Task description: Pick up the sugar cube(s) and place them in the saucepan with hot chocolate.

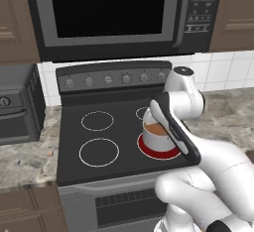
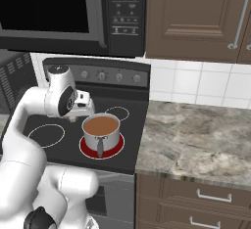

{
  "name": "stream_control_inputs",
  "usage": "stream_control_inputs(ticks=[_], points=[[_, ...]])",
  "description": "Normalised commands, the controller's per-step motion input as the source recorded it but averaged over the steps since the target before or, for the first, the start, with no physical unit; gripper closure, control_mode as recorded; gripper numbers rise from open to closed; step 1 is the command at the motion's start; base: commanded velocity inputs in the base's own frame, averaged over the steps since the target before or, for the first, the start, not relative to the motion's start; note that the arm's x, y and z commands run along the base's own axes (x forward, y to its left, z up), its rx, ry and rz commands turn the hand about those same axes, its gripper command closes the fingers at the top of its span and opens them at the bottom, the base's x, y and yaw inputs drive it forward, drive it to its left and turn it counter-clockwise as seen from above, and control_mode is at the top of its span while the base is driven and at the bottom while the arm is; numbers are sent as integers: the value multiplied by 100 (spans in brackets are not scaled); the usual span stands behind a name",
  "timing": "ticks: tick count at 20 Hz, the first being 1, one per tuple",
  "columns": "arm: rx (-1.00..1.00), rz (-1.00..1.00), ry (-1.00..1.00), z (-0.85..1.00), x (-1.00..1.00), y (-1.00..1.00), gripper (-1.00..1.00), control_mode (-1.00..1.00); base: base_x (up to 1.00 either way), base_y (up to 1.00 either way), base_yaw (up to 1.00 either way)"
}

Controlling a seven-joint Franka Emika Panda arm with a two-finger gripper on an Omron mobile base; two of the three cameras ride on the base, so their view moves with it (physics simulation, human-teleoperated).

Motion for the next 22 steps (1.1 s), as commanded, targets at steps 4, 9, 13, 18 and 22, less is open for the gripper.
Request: stream_control_inputs(ticks=[4, 9, 13, 18, 22], points=[[0, -13, 1, 9, 12, -75, 100, -100, 0, 0, 0], [0, -7, 0, 4, 18, -29, 100, -100, 0, 0, 0], [0, -1, 0, 0, 27, 0, 100, -100, 0, 0, 0], [0, 0, 0, -3, 24, 0, 100, -100, 0, 0, 0], [0, 0, 0, -9, 4, 0, 100, -100, 0, 0, 0]])
